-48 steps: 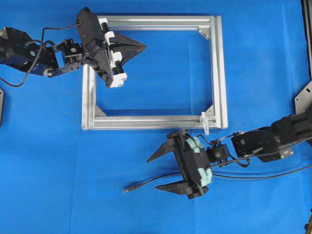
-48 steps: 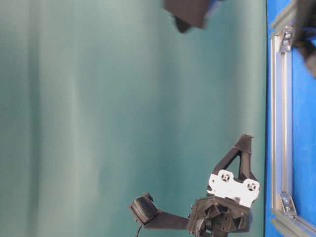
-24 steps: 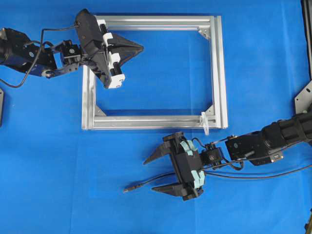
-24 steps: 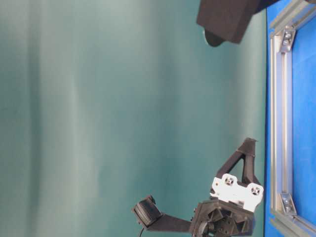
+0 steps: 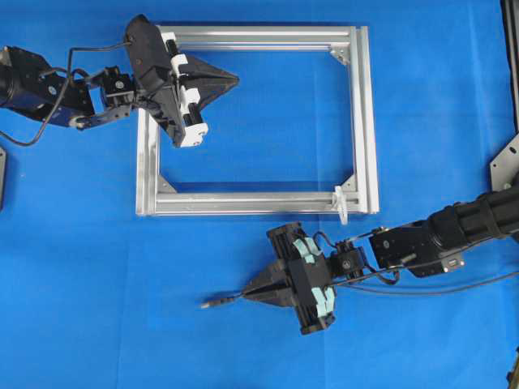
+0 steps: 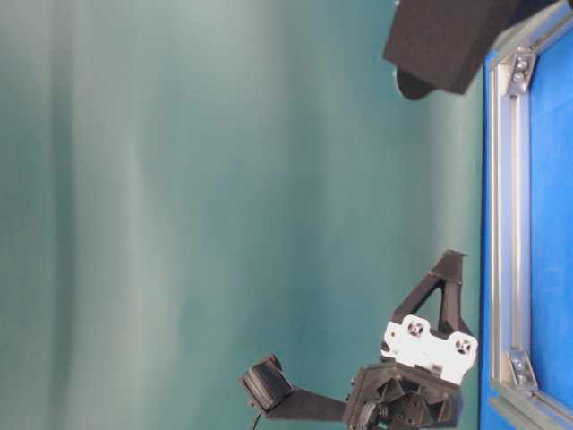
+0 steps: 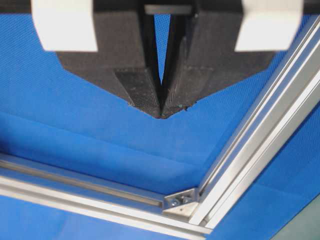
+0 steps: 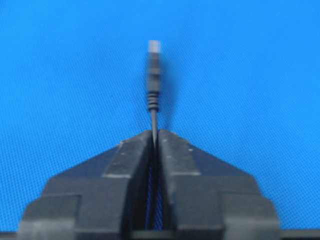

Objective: Insert the wire through the string loop located on the right side.
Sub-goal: 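Close the right gripper on the cable just behind the USB plug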

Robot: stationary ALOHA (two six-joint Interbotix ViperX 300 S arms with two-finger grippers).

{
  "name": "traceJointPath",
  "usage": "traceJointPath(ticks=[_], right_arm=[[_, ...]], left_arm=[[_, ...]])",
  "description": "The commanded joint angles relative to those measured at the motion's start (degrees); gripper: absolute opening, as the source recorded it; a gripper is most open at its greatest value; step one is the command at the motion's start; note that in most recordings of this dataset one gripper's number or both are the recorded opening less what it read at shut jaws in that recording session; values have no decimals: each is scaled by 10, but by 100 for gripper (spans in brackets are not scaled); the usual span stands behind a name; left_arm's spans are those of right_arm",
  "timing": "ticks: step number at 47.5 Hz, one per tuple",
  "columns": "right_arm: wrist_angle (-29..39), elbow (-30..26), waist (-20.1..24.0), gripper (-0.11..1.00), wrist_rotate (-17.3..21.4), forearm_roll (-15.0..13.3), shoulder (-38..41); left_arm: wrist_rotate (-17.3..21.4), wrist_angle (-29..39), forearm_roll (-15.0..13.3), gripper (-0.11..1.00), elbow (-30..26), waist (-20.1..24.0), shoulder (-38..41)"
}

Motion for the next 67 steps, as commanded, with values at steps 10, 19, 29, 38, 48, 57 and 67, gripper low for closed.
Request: traceJointPath(ticks=[10,19,29,38,48,57,67], right_arm=[[-2,-9,1,-4,2,-4,-10],[2,-4,1,-4,5,-4,-22],[6,15,1,-4,7,1,-61],[49,21,2,-4,7,6,-110],[94,16,2,-4,5,6,-125],[95,16,2,-4,5,7,-126],[95,16,2,-4,4,6,-125]], left_arm=[[2,-5,2,0,-4,-1,-15],[2,-6,2,0,-4,-1,-15],[2,-9,2,0,-4,0,-16],[2,-10,2,0,-4,0,-16],[2,-10,2,-1,-4,-1,-16],[1,-10,2,0,-3,-1,-16],[1,-10,2,0,-2,-1,-17]])
